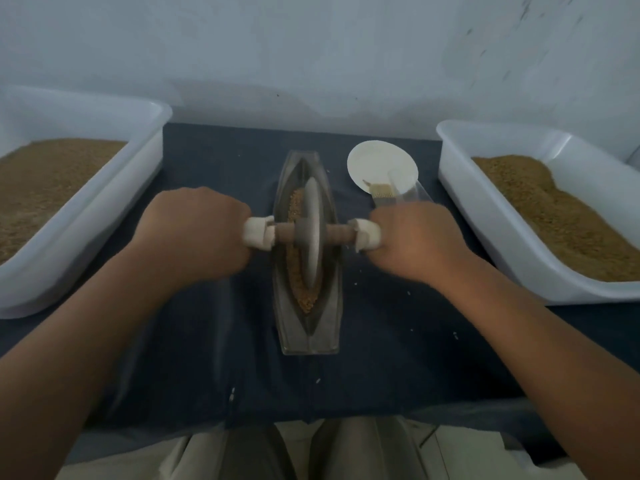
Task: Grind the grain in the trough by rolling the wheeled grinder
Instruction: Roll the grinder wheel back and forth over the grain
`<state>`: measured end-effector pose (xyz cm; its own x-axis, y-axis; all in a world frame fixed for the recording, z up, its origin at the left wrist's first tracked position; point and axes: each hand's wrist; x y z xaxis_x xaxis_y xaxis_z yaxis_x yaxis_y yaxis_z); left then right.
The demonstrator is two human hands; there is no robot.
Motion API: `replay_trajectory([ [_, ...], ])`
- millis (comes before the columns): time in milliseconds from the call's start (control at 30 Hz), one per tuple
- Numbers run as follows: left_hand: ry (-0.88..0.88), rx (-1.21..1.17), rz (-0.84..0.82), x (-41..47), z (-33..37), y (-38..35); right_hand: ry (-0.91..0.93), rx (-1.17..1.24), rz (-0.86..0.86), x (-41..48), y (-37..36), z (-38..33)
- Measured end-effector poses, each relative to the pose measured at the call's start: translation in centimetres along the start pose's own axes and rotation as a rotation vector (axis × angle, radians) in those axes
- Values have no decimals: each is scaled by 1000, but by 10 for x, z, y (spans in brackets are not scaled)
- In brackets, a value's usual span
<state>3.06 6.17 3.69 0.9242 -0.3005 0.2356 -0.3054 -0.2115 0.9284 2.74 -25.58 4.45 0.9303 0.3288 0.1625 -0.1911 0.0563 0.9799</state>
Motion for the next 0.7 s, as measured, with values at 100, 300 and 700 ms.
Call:
replay_trajectory([
  [100,-43,70,49,-7,-1,2,22,53,21,-25,-5,2],
  [300,111,-130,-93,53,0,3,-150,-13,84,46,-16,-1],
  [700,28,-37,15,-17,1,4,37,26,140,-24,-7,0],
])
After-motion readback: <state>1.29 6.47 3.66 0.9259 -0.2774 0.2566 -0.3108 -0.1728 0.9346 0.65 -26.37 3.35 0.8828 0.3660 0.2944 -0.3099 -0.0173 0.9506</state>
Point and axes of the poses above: each hand's wrist, its own x-axis towards the middle knuckle, its own y-axis out of the back of the hand, z = x × y, and after that the axes turned 5 degrees about -z, right-handed
